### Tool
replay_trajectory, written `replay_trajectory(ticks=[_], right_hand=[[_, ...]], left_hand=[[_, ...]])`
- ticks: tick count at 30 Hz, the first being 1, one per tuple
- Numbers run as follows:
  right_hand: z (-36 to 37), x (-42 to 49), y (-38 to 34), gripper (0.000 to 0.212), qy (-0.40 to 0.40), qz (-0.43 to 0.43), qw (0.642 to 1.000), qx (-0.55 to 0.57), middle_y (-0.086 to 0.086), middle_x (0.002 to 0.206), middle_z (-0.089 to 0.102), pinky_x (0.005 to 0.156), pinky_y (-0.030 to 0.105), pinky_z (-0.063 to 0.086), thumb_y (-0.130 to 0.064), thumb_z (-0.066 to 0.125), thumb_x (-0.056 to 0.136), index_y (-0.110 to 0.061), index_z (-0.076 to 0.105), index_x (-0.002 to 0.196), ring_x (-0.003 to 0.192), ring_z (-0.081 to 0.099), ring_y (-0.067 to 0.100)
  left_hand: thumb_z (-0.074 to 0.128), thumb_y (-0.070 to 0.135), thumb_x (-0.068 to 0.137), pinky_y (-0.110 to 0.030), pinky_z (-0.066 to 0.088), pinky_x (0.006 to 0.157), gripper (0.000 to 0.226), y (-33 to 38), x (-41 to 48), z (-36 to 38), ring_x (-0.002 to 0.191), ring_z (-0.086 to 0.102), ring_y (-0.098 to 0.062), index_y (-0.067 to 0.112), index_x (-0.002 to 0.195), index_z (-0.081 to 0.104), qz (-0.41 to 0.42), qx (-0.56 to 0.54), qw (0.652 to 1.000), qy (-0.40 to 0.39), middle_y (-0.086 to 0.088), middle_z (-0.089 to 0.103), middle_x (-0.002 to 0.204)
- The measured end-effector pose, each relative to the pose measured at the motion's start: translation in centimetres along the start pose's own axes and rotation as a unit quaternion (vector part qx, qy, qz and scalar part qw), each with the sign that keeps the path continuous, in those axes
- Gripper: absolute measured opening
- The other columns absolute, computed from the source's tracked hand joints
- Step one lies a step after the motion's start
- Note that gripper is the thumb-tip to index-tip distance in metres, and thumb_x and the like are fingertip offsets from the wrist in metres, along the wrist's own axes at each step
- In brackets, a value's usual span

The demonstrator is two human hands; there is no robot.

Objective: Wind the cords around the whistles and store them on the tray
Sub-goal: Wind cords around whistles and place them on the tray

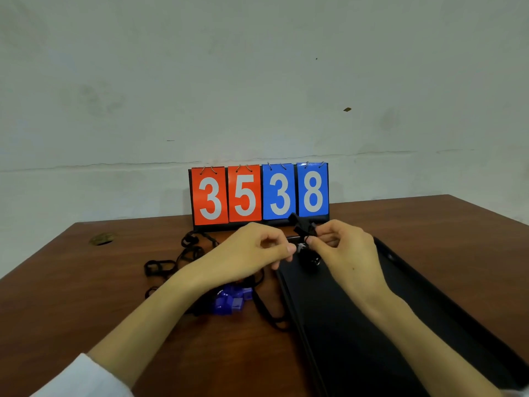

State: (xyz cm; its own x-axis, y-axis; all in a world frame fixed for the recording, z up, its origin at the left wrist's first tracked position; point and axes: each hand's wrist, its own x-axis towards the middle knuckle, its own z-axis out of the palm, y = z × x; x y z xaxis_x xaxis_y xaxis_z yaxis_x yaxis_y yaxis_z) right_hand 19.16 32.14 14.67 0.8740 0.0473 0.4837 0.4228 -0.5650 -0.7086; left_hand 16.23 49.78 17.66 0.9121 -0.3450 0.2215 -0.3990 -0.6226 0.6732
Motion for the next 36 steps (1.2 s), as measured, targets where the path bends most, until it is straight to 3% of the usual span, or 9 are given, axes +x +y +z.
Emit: replay_trajectory(ticks=[4, 10, 16, 20, 22, 24, 27, 30, 36], right_hand=[[0.4, -0.3, -0.1, 0.014, -0.071, -0.035, 0.994, -0.07, -0.014, 0.081, 0.061, 0.07, 0.01, 0.045, -0.023, 0.067, 0.084, -0.021, 0.064, 0.097, 0.076, 0.057, -0.001], [1.0, -1.1, -0.6, 0.015, -0.187, -0.149, 0.969, -0.064, -0.014, 0.087, 0.062, 0.076, 0.011, 0.047, -0.023, 0.067, 0.083, -0.021, 0.064, 0.098, 0.082, 0.059, -0.002], [1.0, -1.4, -0.9, 0.014, -0.192, -0.184, 0.964, 0.018, -0.016, 0.084, 0.063, 0.081, 0.014, 0.049, -0.017, 0.069, 0.081, -0.022, 0.064, 0.093, 0.087, 0.061, -0.001], [0.7, -1.7, -1.4, 0.017, -0.19, -0.18, 0.964, 0.047, -0.018, 0.08, 0.061, 0.08, 0.01, 0.046, -0.015, 0.069, 0.08, -0.028, 0.061, 0.089, 0.087, 0.06, -0.003], [0.6, -1.7, -1.6, 0.019, -0.177, -0.173, 0.967, 0.066, -0.018, 0.081, 0.063, 0.08, 0.008, 0.045, -0.014, 0.069, 0.081, -0.029, 0.061, 0.088, 0.087, 0.06, -0.004], [0.4, -1.7, -1.8, 0.021, -0.151, -0.158, 0.972, 0.083, -0.018, 0.08, 0.063, 0.08, 0.005, 0.043, -0.012, 0.068, 0.081, -0.031, 0.061, 0.088, 0.087, 0.06, -0.006], [0.4, -1.6, -1.8, 0.022, -0.111, -0.124, 0.981, 0.1, -0.016, 0.082, 0.064, 0.078, 0.004, 0.043, -0.013, 0.068, 0.081, -0.032, 0.061, 0.089, 0.086, 0.059, -0.007], [0.5, -1.5, -1.7, 0.02, -0.065, -0.084, 0.988, 0.113, -0.017, 0.082, 0.062, 0.075, 0.002, 0.043, -0.016, 0.068, 0.081, -0.033, 0.059, 0.088, 0.084, 0.057, -0.01], [0.3, -0.9, -0.7, 0.015, 0.048, -0.031, 0.994, 0.097, -0.017, 0.081, 0.062, 0.07, 0.004, 0.047, -0.019, 0.069, 0.082, -0.021, 0.065, 0.096, 0.079, 0.059, -0.009]], left_hand=[[0.063, 0.033, 0.086, -0.021, 0.05, 0.074, 0.013, 0.0, -0.2, -0.9, 0.067, 0.059, 0.0, 0.023, 0.077, 0.067, 0.016, 0.024, 0.999, 0.014, 0.006, 0.065, 0.072], [0.063, 0.037, 0.085, -0.025, 0.051, 0.073, 0.018, -0.1, -0.2, -1.7, 0.072, 0.062, -0.007, 0.022, 0.076, 0.068, 0.009, 0.061, 0.998, 0.019, 0.002, 0.067, 0.075], [0.063, 0.039, 0.083, -0.036, 0.052, 0.073, 0.027, -1.1, -0.1, -2.7, 0.075, 0.062, -0.026, 0.014, 0.074, 0.068, -0.014, 0.059, 0.997, 0.046, -0.012, 0.066, 0.076], [0.062, 0.044, 0.079, -0.028, 0.05, 0.067, 0.027, -1.3, -0.1, -2.7, 0.067, 0.059, -0.028, 0.018, 0.074, 0.07, -0.021, 0.014, 0.999, 0.027, -0.014, 0.064, 0.073], [0.059, 0.049, 0.077, -0.022, 0.042, 0.052, 0.028, -1.0, -0.2, -2.8, 0.049, 0.047, -0.024, 0.027, 0.064, 0.07, -0.04, -0.015, 0.999, 0.022, -0.015, 0.056, 0.062], [0.058, 0.042, 0.084, -0.019, 0.033, 0.046, 0.034, -0.9, -0.3, -2.7, 0.045, 0.038, -0.015, 0.029, 0.055, 0.067, -0.068, -0.05, 0.996, 0.022, -0.006, 0.051, 0.053], [0.051, 0.032, 0.093, -0.015, 0.026, 0.04, 0.039, -0.9, -0.3, -2.2, 0.039, 0.031, -0.008, 0.023, 0.058, 0.065, -0.099, -0.115, 0.988, 0.012, 0.002, 0.048, 0.048], [0.047, 0.033, 0.096, -0.014, 0.027, 0.038, 0.037, -0.9, -0.3, -1.2, 0.036, 0.033, -0.005, 0.012, 0.071, 0.065, -0.097, -0.115, 0.989, 0.015, 0.003, 0.047, 0.047], [0.045, 0.038, 0.095, -0.024, 0.039, 0.046, 0.039, -1.0, 0.0, -0.4, 0.037, 0.043, -0.009, 0.015, 0.07, 0.065, -0.074, -0.064, 0.995, 0.027, 0.002, 0.051, 0.044]])
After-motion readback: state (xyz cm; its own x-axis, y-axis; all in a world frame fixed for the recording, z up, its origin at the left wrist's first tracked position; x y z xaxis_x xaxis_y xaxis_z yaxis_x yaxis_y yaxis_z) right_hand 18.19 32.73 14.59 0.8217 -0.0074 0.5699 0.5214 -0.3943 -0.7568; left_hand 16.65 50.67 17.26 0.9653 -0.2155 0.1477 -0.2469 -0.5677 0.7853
